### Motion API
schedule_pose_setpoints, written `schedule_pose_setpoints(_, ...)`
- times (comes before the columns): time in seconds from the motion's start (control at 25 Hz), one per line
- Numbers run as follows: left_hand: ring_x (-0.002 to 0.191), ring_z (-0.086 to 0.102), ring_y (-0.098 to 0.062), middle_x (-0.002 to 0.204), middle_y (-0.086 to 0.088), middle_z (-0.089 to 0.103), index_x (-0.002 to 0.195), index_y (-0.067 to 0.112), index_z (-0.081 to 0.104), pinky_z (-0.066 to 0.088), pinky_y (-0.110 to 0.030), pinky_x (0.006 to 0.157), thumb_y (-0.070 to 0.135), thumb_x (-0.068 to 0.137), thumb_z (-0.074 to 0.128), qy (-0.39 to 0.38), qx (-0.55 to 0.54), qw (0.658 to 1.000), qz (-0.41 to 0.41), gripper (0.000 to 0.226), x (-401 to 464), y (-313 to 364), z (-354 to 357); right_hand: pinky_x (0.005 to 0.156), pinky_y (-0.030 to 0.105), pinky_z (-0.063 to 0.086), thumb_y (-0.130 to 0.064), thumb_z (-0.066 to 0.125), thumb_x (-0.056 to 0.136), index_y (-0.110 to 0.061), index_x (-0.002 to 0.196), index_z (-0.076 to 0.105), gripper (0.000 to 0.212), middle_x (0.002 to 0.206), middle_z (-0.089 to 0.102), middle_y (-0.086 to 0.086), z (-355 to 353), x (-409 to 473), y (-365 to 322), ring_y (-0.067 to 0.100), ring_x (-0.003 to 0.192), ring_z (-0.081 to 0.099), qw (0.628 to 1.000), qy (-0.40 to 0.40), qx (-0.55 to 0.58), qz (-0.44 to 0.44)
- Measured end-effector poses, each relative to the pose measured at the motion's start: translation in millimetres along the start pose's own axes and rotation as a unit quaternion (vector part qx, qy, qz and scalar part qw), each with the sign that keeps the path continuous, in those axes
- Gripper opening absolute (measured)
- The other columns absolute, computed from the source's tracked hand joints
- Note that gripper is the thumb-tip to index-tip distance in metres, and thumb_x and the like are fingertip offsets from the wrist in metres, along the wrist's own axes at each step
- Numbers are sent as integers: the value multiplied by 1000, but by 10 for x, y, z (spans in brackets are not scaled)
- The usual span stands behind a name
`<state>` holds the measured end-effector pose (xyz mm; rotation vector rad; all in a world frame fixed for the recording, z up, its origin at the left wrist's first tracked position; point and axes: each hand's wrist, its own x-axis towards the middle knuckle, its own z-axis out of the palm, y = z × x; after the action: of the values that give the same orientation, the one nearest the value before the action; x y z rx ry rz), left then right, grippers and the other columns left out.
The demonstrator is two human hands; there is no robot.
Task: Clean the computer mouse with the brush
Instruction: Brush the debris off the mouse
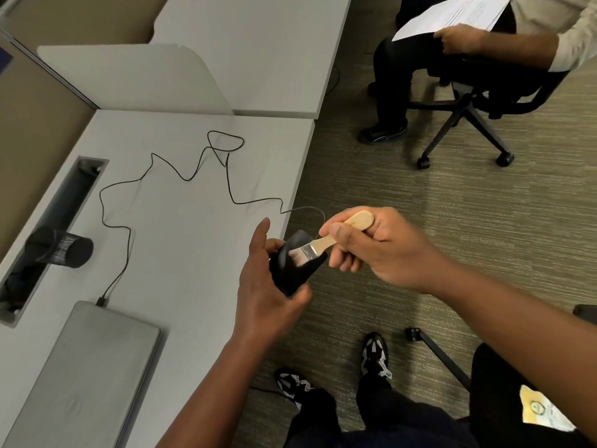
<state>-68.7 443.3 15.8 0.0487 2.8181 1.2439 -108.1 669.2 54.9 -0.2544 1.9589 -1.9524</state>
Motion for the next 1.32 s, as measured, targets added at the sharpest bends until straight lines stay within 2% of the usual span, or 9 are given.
schedule_pose_setpoints(0.24,109,68,-7,121,27,61,155,54,12,60,-29,91,10,71,91,10,-7,1000,5,123,-49,-14,0,59,26,53,-25,57,103,-15,106,72,19,76,76,8,-258,-36,32,18,66,71,988,135,-74,-9)
schedule_pose_setpoints(0.32,112,67,-6,122,28,60,156,56,7,61,-34,93,11,70,92,0,-3,1000,6,129,-43,-13,13,59,27,56,-23,59,102,-14,109,73,18,78,76,9,-163,-53,-16,22,69,71,994,86,-63,-23)
schedule_pose_setpoints(0.44,119,63,-7,125,27,58,148,73,-5,58,-40,101,11,70,93,-7,8,1000,11,140,-53,8,21,54,44,52,-21,64,99,-24,103,76,13,75,74,11,13,-65,-37,37,65,66,994,0,-107,-13)
schedule_pose_setpoints(0.64,126,57,-17,132,21,56,147,73,-12,53,-50,105,13,71,92,3,28,999,17,143,-72,-21,21,44,36,40,-12,65,93,-24,87,78,19,61,68,9,-164,-59,-68,21,46,51,983,58,-172,-13)
schedule_pose_setpoints(0.72,125,57,-21,134,19,55,148,72,-15,54,-53,102,11,71,93,-4,45,999,24,145,-61,-31,24,45,36,39,-10,64,92,-23,88,78,19,62,68,11,-108,-53,-129,24,48,51,988,18,-152,-18)
schedule_pose_setpoints(0.84,125,57,-25,137,14,55,151,68,-17,54,-56,100,9,71,92,-2,63,997,38,147,-57,-37,25,44,31,36,-13,64,89,-24,84,77,18,53,61,-3,-46,-3,-110,9,44,46,981,-20,-195,2)
schedule_pose_setpoints(1.04,126,55,-23,133,24,48,151,68,-18,52,-56,103,9,73,93,1,60,998,36,148,-82,-47,13,44,34,37,-12,64,89,-23,83,77,18,54,63,2,-131,-16,-64,12,45,46,982,20,-186,-15)
schedule_pose_setpoints(1.16,127,55,-22,137,19,52,150,69,-20,52,-54,104,9,73,92,7,54,998,28,149,-79,-53,17,44,30,37,-12,65,88,-23,83,77,17,52,61,-5,-51,-42,-40,7,44,46,980,1,-196,-21)
schedule_pose_setpoints(1.32,127,57,-23,139,12,57,149,69,-20,52,-55,104,10,72,92,3,41,999,17,148,-65,-64,28,43,28,39,-16,62,86,-22,85,78,17,57,65,-7,-105,-15,-19,6,45,50,978,72,-187,-55)
